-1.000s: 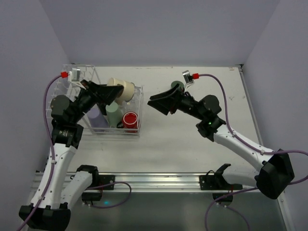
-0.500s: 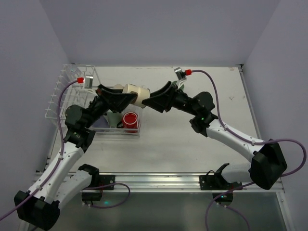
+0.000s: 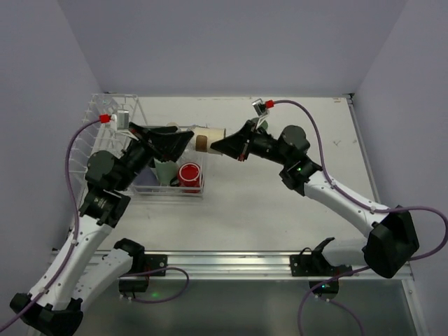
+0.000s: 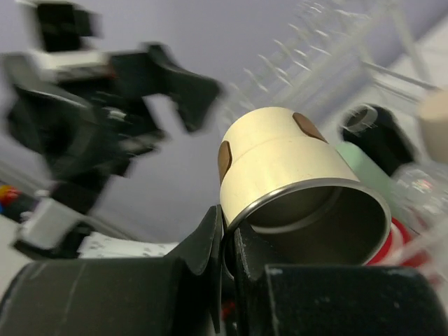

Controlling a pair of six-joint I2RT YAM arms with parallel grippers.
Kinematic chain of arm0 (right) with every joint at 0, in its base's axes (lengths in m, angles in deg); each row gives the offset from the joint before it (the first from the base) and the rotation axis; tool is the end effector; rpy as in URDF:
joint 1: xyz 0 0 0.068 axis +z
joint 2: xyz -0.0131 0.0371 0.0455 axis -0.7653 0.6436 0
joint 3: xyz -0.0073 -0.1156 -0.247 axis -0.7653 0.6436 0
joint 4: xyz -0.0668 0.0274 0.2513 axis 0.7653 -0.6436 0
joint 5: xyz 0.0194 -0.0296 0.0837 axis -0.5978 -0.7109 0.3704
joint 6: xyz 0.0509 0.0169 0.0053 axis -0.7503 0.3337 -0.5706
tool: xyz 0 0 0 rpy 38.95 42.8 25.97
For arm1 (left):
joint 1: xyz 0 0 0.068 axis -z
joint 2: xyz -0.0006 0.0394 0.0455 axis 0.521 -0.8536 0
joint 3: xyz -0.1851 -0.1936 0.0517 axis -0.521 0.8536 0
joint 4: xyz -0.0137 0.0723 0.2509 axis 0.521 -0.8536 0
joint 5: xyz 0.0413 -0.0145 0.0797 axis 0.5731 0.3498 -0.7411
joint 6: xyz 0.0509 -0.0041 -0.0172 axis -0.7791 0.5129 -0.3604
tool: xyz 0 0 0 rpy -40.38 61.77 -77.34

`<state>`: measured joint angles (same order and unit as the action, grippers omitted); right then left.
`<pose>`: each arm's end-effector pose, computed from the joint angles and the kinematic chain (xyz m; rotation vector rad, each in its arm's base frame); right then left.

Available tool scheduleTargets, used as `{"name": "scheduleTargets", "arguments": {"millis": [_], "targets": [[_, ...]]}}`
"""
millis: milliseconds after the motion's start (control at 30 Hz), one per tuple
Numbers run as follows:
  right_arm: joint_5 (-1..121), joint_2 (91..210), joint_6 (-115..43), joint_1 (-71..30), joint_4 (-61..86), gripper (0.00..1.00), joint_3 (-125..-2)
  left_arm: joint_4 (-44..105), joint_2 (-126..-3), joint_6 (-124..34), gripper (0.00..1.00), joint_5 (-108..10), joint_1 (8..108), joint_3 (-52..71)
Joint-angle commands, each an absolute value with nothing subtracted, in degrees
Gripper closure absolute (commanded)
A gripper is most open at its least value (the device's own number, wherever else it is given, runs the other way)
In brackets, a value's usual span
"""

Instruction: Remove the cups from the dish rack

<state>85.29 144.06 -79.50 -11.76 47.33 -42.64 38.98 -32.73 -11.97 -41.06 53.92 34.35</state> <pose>0.2252 0.2018 0.3654 -0.4037 1.5293 1.6403 0.1590 -0.0768 0.3970 -0.0133 1.4346 -1.1695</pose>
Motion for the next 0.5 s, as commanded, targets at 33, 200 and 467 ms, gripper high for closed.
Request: {"name": "scheduleTargets", "arguments": {"millis": [33,200,467], "targets": [[78.2,142.8,-59.6,-17.0,14.8,1.0,-51.2,17.8,-29.0,-28.2,0.0,-51.9,54.1,26.2],[67.6,149.9,-48.5,-22.4,-4.5,1.0,-58.0,7.3,-28.0,-38.6,0.0,-62.2,54.1,26.9],[44.0,159.0,-41.2,-30.7,-20.2,1.0,-66.8,10.4,-28.1,-42.7,0.0,-64.2,54.1,32.0]]}}
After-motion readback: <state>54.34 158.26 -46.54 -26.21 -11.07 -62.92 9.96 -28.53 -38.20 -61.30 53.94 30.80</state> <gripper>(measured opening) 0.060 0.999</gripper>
